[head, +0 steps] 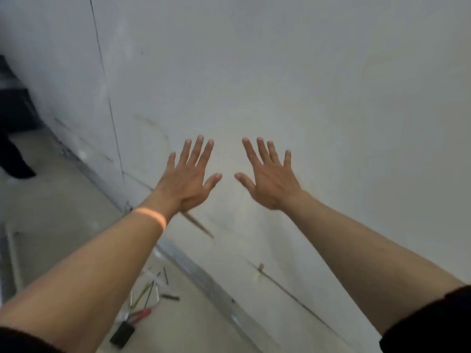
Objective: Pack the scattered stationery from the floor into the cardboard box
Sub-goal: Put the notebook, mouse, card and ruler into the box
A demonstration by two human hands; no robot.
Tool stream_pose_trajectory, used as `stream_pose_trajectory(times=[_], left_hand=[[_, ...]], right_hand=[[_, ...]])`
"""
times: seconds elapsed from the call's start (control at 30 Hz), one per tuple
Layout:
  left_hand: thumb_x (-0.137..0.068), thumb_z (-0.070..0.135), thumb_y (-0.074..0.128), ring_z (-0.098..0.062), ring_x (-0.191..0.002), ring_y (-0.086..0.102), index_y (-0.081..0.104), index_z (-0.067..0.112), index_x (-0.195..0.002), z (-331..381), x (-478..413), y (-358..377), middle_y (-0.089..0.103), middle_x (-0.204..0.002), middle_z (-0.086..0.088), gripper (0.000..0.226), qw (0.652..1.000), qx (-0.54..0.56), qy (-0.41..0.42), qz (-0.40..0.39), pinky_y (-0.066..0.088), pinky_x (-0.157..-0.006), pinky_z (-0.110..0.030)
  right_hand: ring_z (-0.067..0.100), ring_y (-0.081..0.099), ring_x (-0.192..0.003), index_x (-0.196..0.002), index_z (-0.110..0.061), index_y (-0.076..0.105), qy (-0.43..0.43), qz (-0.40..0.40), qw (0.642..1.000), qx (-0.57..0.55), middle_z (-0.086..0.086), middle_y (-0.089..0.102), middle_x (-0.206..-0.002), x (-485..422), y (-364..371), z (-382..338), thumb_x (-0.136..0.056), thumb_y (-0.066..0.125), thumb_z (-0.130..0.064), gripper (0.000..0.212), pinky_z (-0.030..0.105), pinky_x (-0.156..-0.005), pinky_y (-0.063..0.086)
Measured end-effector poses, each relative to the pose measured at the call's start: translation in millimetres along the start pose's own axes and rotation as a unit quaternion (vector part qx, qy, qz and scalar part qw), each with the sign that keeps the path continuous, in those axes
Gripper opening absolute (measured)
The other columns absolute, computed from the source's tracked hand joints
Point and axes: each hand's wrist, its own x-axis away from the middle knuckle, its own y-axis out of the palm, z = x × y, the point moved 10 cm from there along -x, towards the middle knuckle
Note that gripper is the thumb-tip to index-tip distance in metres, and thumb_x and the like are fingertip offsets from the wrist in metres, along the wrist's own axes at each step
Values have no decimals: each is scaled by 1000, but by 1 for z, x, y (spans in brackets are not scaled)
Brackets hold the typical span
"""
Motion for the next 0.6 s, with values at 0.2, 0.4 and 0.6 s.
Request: stream_pose_trajectory(times=[0.2,0.4,0.6], left_hand=[[-96,68,13,-26,-151,-17,-21,26,-155,-38,51,61,-24,-163,1,80,998,-10,-51,-46,5,-121,-59],[-95,69,14,-27,-151,-17,-20,26,-156,-69,127,128,-23,-164,-1,81,985,35,-125,-113,4,-121,-59],[-96,67,16,-28,-152,-15,-20,25,-156,-108,223,181,-22,-164,-1,81,958,62,-228,-161,6,-121,-59]], right_hand=[[37,-5,-157,-159,-31,-21,-38,-59,998,-1,11,-12,-170,22,77,-37,-98,16,-71,81,71,-120,3],[38,-5,-157,-159,-30,-20,-79,-149,985,-26,11,-11,-171,63,162,-87,-97,14,-71,82,71,-119,4],[37,-5,-157,-159,-28,-21,-129,-225,965,-42,11,-11,-171,108,233,-150,-99,16,-69,82,71,-119,5]])
